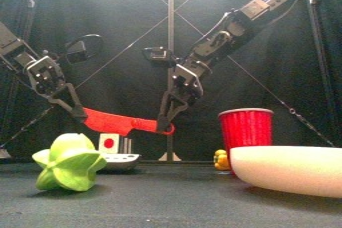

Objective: Cut sushi roll

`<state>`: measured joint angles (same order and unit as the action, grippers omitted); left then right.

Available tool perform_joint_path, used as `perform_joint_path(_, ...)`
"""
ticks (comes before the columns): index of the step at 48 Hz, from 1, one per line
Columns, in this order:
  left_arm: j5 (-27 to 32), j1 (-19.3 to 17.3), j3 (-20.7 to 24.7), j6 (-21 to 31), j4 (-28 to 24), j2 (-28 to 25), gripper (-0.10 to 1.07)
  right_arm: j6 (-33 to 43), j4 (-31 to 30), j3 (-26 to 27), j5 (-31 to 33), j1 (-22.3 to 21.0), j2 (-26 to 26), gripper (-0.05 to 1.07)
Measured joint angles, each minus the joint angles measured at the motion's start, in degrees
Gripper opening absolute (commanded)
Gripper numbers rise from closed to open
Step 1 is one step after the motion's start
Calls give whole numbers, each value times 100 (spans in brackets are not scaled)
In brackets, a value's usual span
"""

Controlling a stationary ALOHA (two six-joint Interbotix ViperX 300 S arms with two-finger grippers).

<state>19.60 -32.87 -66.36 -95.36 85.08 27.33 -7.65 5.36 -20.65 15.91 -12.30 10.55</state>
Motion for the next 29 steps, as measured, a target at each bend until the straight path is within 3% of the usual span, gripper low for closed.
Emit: perform_joint_path(29,-132,-9,35,0,0,-229,23,0,-9,0,9,-26,-79,34)
